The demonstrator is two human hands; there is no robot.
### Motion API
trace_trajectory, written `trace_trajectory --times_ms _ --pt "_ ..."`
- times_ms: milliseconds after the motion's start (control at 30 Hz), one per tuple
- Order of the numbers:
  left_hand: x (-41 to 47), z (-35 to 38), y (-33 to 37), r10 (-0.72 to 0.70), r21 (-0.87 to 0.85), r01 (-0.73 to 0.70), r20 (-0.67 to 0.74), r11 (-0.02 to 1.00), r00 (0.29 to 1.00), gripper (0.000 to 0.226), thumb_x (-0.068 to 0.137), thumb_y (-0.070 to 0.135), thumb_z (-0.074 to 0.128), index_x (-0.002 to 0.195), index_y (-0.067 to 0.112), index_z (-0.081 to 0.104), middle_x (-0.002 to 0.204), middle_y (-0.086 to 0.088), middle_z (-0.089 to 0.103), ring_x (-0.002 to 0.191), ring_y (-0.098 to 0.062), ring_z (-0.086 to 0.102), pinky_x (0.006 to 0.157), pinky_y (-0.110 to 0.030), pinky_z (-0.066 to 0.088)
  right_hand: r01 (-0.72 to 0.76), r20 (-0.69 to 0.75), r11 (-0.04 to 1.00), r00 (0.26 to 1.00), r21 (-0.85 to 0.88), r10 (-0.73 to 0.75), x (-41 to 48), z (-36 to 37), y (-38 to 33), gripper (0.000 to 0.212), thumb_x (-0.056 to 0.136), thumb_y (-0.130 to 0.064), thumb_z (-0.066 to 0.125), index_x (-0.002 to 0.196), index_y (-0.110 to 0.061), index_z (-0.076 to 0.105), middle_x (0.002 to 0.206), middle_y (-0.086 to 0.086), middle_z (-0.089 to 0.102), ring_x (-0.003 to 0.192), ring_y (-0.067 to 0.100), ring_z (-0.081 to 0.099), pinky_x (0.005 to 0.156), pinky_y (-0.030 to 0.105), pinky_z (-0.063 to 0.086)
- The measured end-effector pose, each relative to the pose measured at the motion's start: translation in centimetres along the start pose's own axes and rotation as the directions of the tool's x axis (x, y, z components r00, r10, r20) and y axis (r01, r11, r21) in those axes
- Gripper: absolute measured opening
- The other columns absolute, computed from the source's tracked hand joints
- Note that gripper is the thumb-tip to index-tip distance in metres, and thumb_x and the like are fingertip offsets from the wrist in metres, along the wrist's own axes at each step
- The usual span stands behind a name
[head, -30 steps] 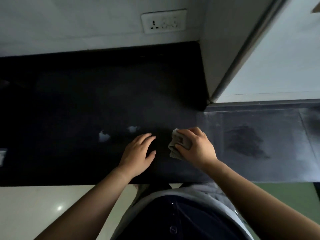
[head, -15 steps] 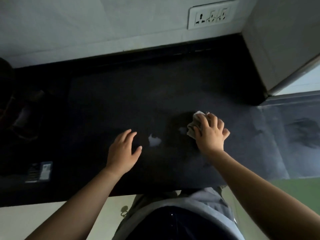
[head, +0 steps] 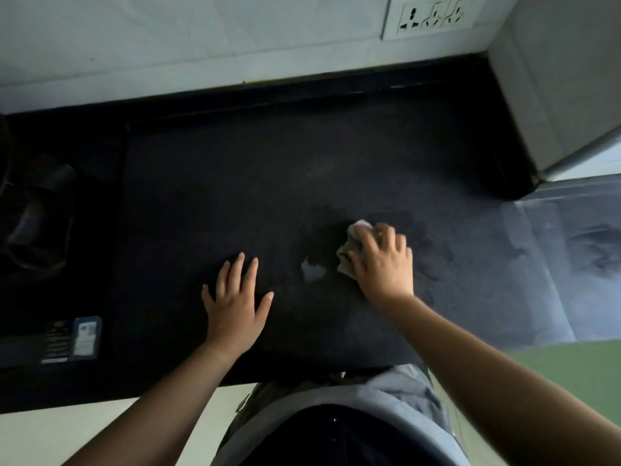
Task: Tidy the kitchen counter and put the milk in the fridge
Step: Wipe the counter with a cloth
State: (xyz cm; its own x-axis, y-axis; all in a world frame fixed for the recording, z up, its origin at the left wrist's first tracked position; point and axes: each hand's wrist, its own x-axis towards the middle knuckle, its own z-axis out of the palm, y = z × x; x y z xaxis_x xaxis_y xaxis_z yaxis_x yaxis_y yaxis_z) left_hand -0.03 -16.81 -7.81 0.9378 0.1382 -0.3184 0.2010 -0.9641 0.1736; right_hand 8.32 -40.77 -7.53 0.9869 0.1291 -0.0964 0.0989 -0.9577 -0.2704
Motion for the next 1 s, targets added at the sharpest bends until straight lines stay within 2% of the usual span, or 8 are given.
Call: trace_trajectory --times_ms 167,267,367,433,600,733,900,1000 --pt "0.0 0.0 -0.2 0.018 0.041 -0.018 -0.003 0.999 1.0 0.064 0.087 0.047 0.046 0.142 0.018 0.031 0.152 -0.009 0.027 0.138 -0.035 0.026 0.097 -0.069 0.027 0.106 -0.012 0.994 0.994 -0.025 -0.106 -2.4 0.4 1.7 0.045 0.086 -0.043 0.045 0.127 -0.024 0.049 0.128 0.014 0.052 0.106 0.038 0.053 0.079 0.046 0.046" --pt "0.1 -0.3 -0.4 0.012 0.045 -0.012 0.01 0.999 1.0 0.065 0.088 0.049 0.044 0.144 0.02 0.027 0.155 -0.006 0.021 0.141 -0.032 0.021 0.1 -0.067 0.025 -0.05 -0.045 0.998 0.998 0.034 0.051 0.1 0.0 1.9 0.045 0.089 -0.039 0.052 0.132 -0.026 0.044 0.134 0.012 0.044 0.117 0.036 0.041 0.091 0.049 0.036" --pt "0.0 -0.4 -0.6 0.02 0.047 -0.02 0.011 0.999 1.0 0.065 0.088 0.05 0.042 0.145 0.023 0.024 0.157 -0.003 0.016 0.142 -0.028 0.016 0.103 -0.063 0.025 -0.216 -0.037 0.974 0.975 0.065 0.218 2.6 -0.2 0.3 0.046 0.091 -0.038 0.047 0.135 -0.028 0.036 0.134 0.011 0.037 0.118 0.033 0.034 0.093 0.048 0.031" --pt "0.0 -0.4 -0.7 0.021 0.048 -0.022 0.017 0.999 1.0 0.065 0.088 0.05 0.042 0.145 0.024 0.023 0.157 -0.002 0.014 0.143 -0.027 0.015 0.105 -0.061 0.026 -0.176 -0.006 0.984 0.984 0.036 0.176 2.6 -0.4 -0.4 0.045 0.092 -0.038 0.045 0.134 -0.028 0.035 0.135 0.012 0.036 0.119 0.033 0.035 0.091 0.048 0.033" --pt "-0.1 -0.6 -0.6 0.002 0.092 -0.004 0.022 0.996 1.0 0.065 0.089 0.051 0.04 0.146 0.025 0.021 0.157 -0.002 0.014 0.142 -0.027 0.017 0.104 -0.056 0.032 0.204 0.115 0.978 0.973 -0.032 -0.199 -3.1 -0.5 1.0 0.045 0.087 -0.04 0.044 0.129 -0.024 0.042 0.129 0.014 0.05 0.108 0.035 0.053 0.08 0.045 0.046" --pt "-1.3 -0.9 0.8 -0.088 0.09 0.085 0.03 0.992 0.996 0.061 0.091 0.051 0.036 0.145 0.029 0.02 0.157 -0.001 0.013 0.142 -0.024 0.016 0.109 -0.055 0.024 0.212 0.101 0.977 0.972 -0.009 -0.21 -3.7 -0.8 4.2 0.045 0.09 -0.04 0.048 0.132 -0.026 0.04 0.132 0.011 0.049 0.113 0.034 0.051 0.084 0.046 0.044" --pt "-5.2 -0.6 1.9 -0.167 0.017 0.167 -0.031 0.986 0.985 0.055 0.091 0.044 0.043 0.141 0.025 0.033 0.152 -0.006 0.028 0.139 -0.028 0.026 0.106 -0.057 0.026 0.043 0.056 0.997 0.997 0.061 -0.046 0.6 -0.6 2.4 0.045 0.093 -0.039 0.044 0.136 -0.028 0.036 0.138 0.01 0.036 0.12 0.031 0.036 0.093 0.047 0.032" --pt "-7.7 0.3 1.2 -0.242 0.011 0.243 -0.053 0.97 0.969 0.053 0.09 0.041 0.046 0.139 0.023 0.037 0.15 -0.008 0.032 0.137 -0.03 0.03 0.103 -0.06 0.031 0.16 0.066 0.983 0.984 0.084 -0.166 1.8 0.3 -0.6 0.042 0.094 -0.038 0.043 0.134 -0.028 0.037 0.136 0.01 0.038 0.119 0.031 0.037 0.092 0.047 0.032"
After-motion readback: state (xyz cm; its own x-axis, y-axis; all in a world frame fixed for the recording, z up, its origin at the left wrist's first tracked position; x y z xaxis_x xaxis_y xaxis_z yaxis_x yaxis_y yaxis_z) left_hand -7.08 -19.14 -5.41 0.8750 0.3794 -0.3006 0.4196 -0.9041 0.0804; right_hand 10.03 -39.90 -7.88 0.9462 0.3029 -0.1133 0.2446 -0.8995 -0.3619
